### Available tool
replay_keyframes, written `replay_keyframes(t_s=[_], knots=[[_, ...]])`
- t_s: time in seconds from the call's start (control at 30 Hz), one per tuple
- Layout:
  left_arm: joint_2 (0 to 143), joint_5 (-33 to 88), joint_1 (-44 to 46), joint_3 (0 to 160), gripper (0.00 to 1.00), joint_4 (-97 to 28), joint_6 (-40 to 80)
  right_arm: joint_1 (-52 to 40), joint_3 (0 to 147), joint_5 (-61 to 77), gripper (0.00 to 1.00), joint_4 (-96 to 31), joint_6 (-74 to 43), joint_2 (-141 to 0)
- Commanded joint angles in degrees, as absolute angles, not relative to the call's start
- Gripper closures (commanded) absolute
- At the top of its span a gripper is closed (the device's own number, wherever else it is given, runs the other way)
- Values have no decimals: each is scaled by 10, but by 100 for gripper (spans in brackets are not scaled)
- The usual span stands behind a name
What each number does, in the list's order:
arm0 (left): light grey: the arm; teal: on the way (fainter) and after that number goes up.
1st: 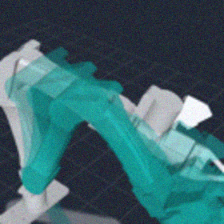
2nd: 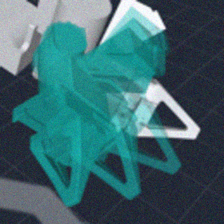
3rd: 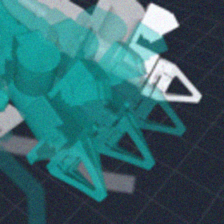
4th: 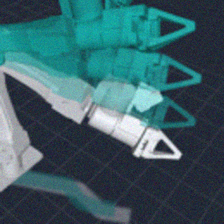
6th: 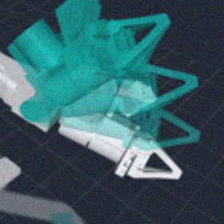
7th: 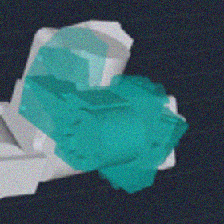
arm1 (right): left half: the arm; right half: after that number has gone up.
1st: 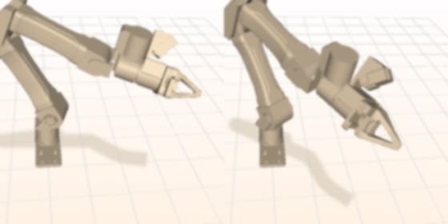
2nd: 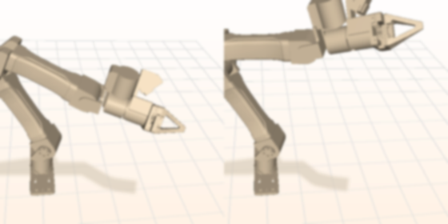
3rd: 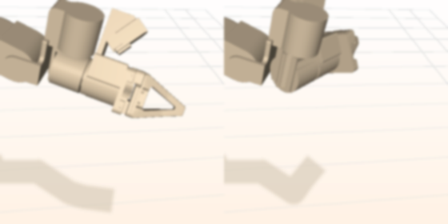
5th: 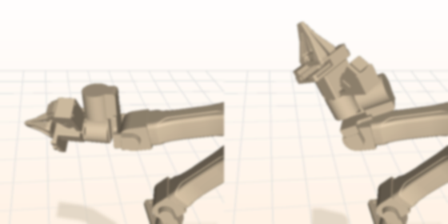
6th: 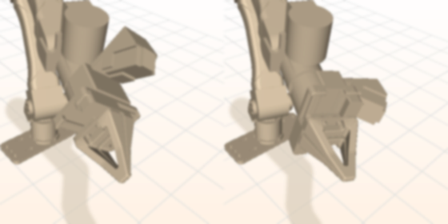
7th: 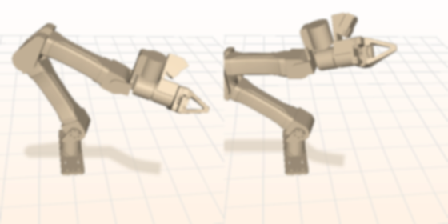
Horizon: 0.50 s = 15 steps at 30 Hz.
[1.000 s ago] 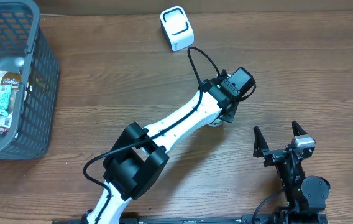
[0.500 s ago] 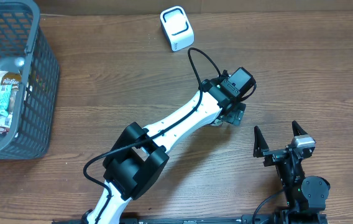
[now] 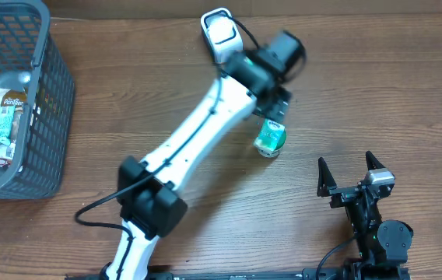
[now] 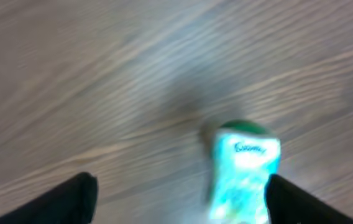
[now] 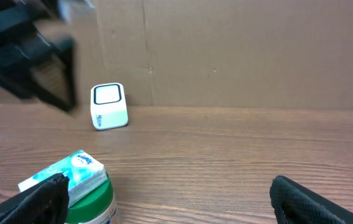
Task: Scan the item barcode
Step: 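Open the left gripper and move it back over the basket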
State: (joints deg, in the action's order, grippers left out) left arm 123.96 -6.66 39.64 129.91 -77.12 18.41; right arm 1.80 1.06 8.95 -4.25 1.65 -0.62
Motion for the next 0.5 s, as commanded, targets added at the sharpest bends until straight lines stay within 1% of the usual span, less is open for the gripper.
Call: replay_keyframes(t_s=[0.0,0.03,0.1,0.13,0.17,0.2,0.23,0.27,0.3,0.47], knots=[[1212,-70,348,1399,28,-840,139,19,4,86,0,-40,14,-2],[1210,-70,335,1423,36,-866,132,19,4,86,0,-40,14,-2],[1208,-70,310,1459,40,-906,126,19,4,86,0,-40,14,-2],[1208,-70,296,1477,44,-925,123,19,4,86,0,-40,14,-2],[1207,-69,284,1491,52,-942,122,19,4,86,0,-40,14,-2],[1207,-70,271,1506,71,-962,122,19,4,86,0,-40,14,-2],[1206,-70,263,1512,81,-968,121,19,4,86,0,-40,14,-2],[1200,-60,254,1513,94,-968,112,19,4,86,0,-40,14,-2],[1195,-52,245,1513,96,-968,111,19,4,86,0,-40,14,-2],[1166,-51,205,1513,94,-968,111,19,4,86,0,-40,14,-2]])
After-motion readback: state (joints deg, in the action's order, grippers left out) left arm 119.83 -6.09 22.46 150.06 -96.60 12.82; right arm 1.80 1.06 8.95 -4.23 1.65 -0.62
